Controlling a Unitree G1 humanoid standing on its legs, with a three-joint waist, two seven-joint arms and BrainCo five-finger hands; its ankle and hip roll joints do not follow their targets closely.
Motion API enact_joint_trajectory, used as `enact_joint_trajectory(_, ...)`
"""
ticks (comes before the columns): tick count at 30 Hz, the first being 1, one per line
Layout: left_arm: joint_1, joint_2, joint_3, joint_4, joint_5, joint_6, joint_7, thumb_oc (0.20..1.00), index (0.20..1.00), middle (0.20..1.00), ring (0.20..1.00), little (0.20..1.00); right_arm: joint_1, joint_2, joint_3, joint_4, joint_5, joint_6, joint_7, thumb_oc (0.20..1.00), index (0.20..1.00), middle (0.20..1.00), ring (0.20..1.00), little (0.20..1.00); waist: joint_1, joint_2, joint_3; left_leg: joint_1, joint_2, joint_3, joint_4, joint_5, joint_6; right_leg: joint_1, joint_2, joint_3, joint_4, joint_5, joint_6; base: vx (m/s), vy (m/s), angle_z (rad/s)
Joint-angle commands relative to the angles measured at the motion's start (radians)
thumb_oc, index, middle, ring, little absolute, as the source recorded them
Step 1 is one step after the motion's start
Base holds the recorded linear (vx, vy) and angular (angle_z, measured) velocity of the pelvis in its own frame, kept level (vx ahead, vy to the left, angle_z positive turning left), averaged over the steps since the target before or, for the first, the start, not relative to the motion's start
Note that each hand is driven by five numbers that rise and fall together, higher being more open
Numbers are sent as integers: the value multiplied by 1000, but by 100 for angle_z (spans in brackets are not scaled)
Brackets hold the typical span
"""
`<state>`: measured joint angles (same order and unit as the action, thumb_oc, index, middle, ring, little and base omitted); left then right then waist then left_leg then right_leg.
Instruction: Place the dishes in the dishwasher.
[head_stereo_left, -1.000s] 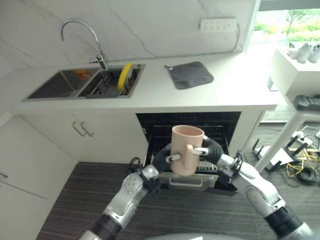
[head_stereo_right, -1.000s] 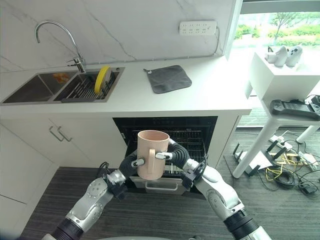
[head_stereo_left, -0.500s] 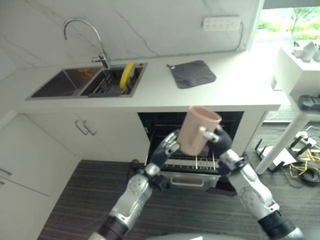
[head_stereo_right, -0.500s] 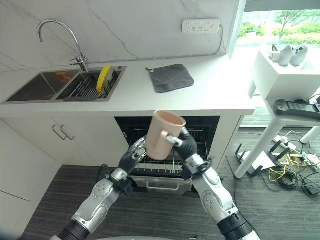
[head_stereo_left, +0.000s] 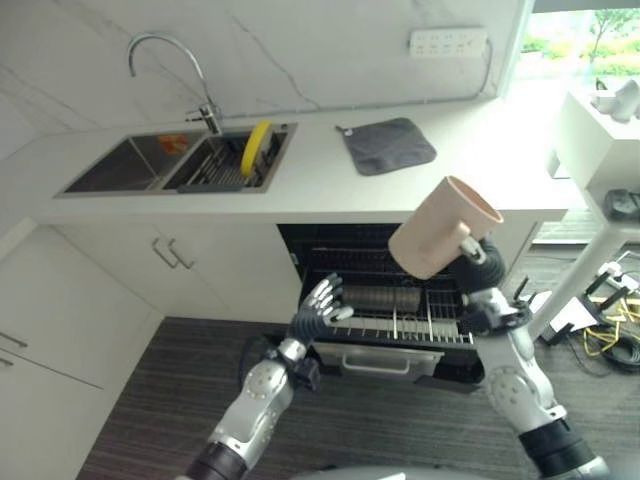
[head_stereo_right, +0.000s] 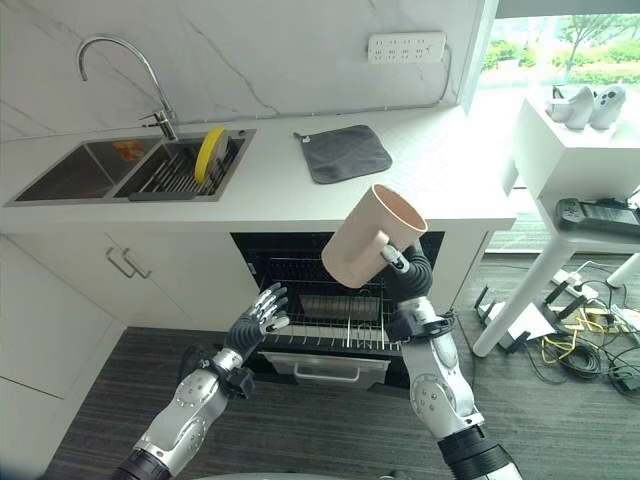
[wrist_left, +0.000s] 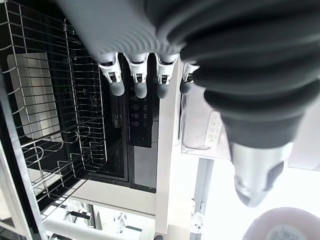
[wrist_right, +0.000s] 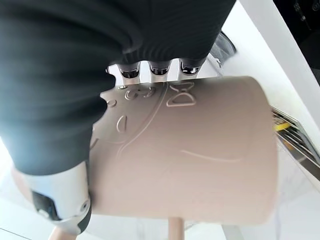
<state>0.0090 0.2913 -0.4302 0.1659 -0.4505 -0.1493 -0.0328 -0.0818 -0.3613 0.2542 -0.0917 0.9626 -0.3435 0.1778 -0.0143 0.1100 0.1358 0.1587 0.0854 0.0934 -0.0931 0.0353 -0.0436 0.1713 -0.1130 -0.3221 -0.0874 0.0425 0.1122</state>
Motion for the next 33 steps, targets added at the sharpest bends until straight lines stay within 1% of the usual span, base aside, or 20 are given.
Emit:
enact_joint_trajectory(1, -54, 67, 45, -49, 58, -68, 13, 1000, 1000, 1000, 1000, 1000, -46, 44, -34, -72, 4, -64, 6, 200, 200, 200, 200, 200, 7, -80, 16, 23, -28, 115, 86, -76, 29, 1, 24, 51, 88, -83, -40, -4, -33, 1)
enact_joint_trajectory(3, -57, 76, 46, -45, 102, -82, 23, 1000, 1000, 1000, 1000, 1000, -44, 40, -35, -65, -3, -59, 7, 200, 200, 200, 200, 200, 6, -81, 16, 21, -26, 115, 89, -75, 27, 0, 28, 53, 88, -84, -42, 7, -67, 1)
enact_joint_trajectory(4, -63, 90, 47, -43, 189, -96, 46, 1000, 1000, 1000, 1000, 1000, -43, 35, -35, -56, -15, -50, 9, 200, 200, 200, 200, 200, 4, -83, 15, 17, -23, 116, 100, -77, 24, -2, 35, 55, 89, -87, -46, 16, -87, 1)
enact_joint_trajectory(6, -71, 105, 44, -45, 258, -94, 62, 1000, 1000, 1000, 1000, 1000, -43, 29, -35, -53, -24, -44, 6, 200, 200, 200, 200, 200, 2, -85, 17, 12, -20, 116, 118, -81, 21, -6, 40, 59, 94, -89, -51, 15, -94, 1)
enact_joint_trajectory(8, -89, 145, 40, -40, 386, -108, 86, 1000, 1000, 1000, 1000, 1000, -52, 4, -48, -36, -30, -33, 6, 200, 200, 200, 200, 200, -3, -100, 24, -15, -17, 132, 221, -109, 14, -14, 37, 62, 102, -87, -63, -1, -102, 4)
enact_joint_trajectory(10, -96, 170, 47, -51, 443, -116, 82, 1000, 1000, 1000, 1000, 1000, -57, -17, -60, -24, -38, -31, 16, 200, 200, 200, 200, 200, 2, -107, 40, -77, -18, 122, 381, -103, 7, -17, 37, 65, 111, -88, -79, -8, -53, 40)
enact_joint_trajectory(11, -96, 184, 59, -56, 468, -128, 71, 1000, 1000, 1000, 1000, 1000, -61, -27, -67, -13, -42, -33, 25, 200, 200, 200, 200, 200, 10, -108, 52, -129, -17, 97, 464, -69, -2, -16, 41, 73, 115, -85, -88, -2, 4, 70)
enact_joint_trajectory(12, -95, 195, 69, -61, 479, -133, 63, 1000, 1000, 1000, 1000, 1000, -70, -31, -73, -3, -44, -28, 32, 200, 200, 200, 200, 200, 16, -107, 58, -162, -12, 73, 473, -31, -7, -24, 45, 85, 121, -81, -90, 24, 93, 42)
enact_joint_trajectory(14, -88, 214, 89, -66, 483, -150, 51, 1000, 1000, 1000, 1000, 1000, -98, -25, -70, 26, -61, -23, 39, 200, 200, 200, 200, 200, 27, -90, 69, -173, 17, 53, 382, 11, -16, -25, 51, 103, 130, -89, -85, 113, 332, -9)
enact_joint_trajectory(15, -86, 221, 102, -69, 493, -164, 30, 1000, 1000, 1000, 1000, 1000, -112, -15, -69, 35, -80, -19, 35, 200, 200, 200, 200, 200, 32, -69, 78, -188, 74, 40, 286, 103, -47, -12, 51, 111, 126, -101, -81, 146, 489, -21)
enact_joint_trajectory(16, -93, 222, 103, -63, 497, -173, 26, 1000, 1000, 1000, 1000, 1000, -120, -17, -71, 38, -83, -15, 30, 200, 200, 200, 200, 200, 29, -64, 78, -184, 92, 43, 252, 103, -51, -7, 37, 106, 125, -104, -76, 119, 472, -20)
enact_joint_trajectory(18, -112, 223, 99, -48, 483, -172, 18, 1000, 1000, 1000, 1000, 1000, -127, -22, -74, 38, -82, -7, 10, 200, 200, 200, 200, 200, 22, -62, 67, -143, 84, 64, 179, 44, -41, -10, -2, 86, 123, -101, -52, 74, 397, -18)
enact_joint_trajectory(21, -119, 237, 97, -45, 481, -185, 11, 1000, 1000, 1000, 1000, 1000, -89, -34, -101, 16, -53, -4, 17, 200, 200, 200, 200, 200, 5, -46, 61, -107, 60, 55, 167, -3, -26, -50, -46, 84, 198, -119, -29, 52, 391, -16)
enact_joint_trajectory(24, -125, 247, 96, -47, 492, -200, 3, 1000, 1000, 1000, 1000, 1000, -70, -20, -124, 11, -58, -14, 23, 200, 200, 200, 200, 200, 4, -30, 75, -92, 11, 17, 162, -38, 11, -105, -65, 102, 328, -162, -11, 44, 309, 14)
enact_joint_trajectory(25, -135, 249, 88, -45, 494, -204, -6, 1000, 1000, 1000, 1000, 1000, -60, -9, -125, 1, -64, -19, 17, 200, 200, 200, 200, 200, 0, -26, 84, -89, -16, -1, 160, -52, 41, -147, -63, 121, 438, -177, -2, 69, 254, 26)
enact_joint_trajectory(26, -139, 248, 86, -43, 500, -208, -11, 1000, 1000, 1000, 1000, 1000, -53, -1, -124, -4, -71, -27, 13, 200, 200, 200, 200, 200, 1, -28, 89, -86, -28, -5, 158, -59, 56, -164, -65, 127, 473, -175, 3, 80, 132, 24)
enact_joint_trajectory(28, -148, 255, 75, -57, 530, -183, 6, 1000, 1000, 1000, 1000, 1000, -61, 16, -118, 11, -58, -40, 20, 200, 200, 200, 200, 200, 16, -48, 96, -86, -42, 9, 160, -73, 59, -157, -96, 97, 360, -124, 27, 43, -142, 31)
enact_joint_trajectory(29, -145, 259, 80, -74, 527, -170, 15, 1000, 1000, 1000, 1000, 1000, -79, 16, -111, 21, -52, -43, 22, 200, 200, 200, 200, 200, 16, -58, 109, -73, -40, 26, 157, -84, 54, -167, -120, 99, 299, -55, 46, 29, -217, 21)
enact_joint_trajectory(30, -143, 265, 87, -81, 518, -169, 20, 1000, 1000, 1000, 1000, 1000, -95, 12, -108, 23, -50, -39, 19, 200, 200, 200, 200, 200, 14, -59, 117, -63, -30, 38, 152, -87, 50, -175, -124, 109, 278, -37, 53, 35, -184, -1)
enact_joint_trajectory(33, -147, 265, 88, -68, 513, -167, 31, 1000, 1000, 1000, 1000, 1000, -131, 5, -113, 38, -56, -11, 6, 200, 200, 200, 200, 200, 10, -62, 116, -69, 2, 72, 149, -78, 34, -163, -108, 103, 234, -47, 50, 23, -110, -18)
